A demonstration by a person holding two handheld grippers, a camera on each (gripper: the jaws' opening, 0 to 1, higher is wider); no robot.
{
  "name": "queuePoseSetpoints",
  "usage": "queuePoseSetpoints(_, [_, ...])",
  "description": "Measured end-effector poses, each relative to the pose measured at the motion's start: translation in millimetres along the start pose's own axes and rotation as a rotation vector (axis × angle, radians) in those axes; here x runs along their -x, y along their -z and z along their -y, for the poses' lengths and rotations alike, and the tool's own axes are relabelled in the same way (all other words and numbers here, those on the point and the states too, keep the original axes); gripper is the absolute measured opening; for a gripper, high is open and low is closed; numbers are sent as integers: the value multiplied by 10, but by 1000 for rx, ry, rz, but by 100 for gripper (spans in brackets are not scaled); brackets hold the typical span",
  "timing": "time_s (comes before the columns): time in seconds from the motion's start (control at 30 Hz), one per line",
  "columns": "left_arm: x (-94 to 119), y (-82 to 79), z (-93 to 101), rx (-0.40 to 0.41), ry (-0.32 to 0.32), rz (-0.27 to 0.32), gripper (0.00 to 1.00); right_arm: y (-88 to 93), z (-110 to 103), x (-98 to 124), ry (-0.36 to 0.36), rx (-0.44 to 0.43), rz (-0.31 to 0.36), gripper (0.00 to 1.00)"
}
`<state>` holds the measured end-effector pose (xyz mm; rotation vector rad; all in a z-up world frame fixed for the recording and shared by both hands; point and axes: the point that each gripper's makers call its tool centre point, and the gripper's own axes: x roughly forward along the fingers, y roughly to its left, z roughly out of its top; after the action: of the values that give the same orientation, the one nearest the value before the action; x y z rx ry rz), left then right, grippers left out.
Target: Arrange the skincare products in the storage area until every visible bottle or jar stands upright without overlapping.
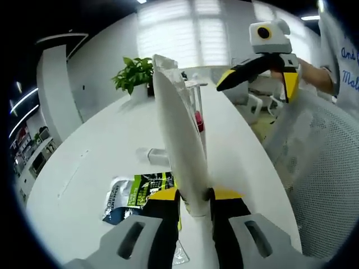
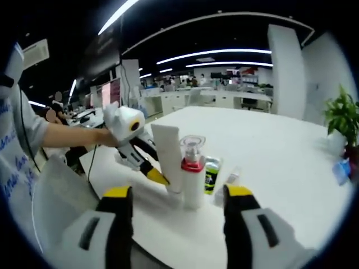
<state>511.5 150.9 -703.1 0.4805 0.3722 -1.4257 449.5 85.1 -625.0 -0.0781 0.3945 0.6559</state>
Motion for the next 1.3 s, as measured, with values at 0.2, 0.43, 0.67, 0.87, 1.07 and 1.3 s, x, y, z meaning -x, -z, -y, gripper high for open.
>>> queuePoseSetpoints(0.2, [-7, -8, -1, -1, -6, 0, 18, -11, -10, -3, -1, 3, 1, 66])
queuePoseSetpoints(0.43, [78, -65, 5, -11, -23, 13, 18, -25, -32, 5, 1, 6, 2, 68])
queuePoseSetpoints(0.67, [352, 8, -43, 46, -105, -35, 27, -91, -43, 9, 7, 17, 9, 71])
queuePoseSetpoints(0.87, [675, 14, -47, 107, -216, -41, 38, -101, -33, 7, 16, 22, 0, 75])
queuePoseSetpoints(1.07, [1041, 2, -21, 190, -344, -21, 50, -110, 0, 17, 28, 22, -8, 79])
queuePoseSetpoints(1.3, [1363, 95, 72, 276, -461, -29, 66, -103, 0, 27, 34, 24, -16, 83])
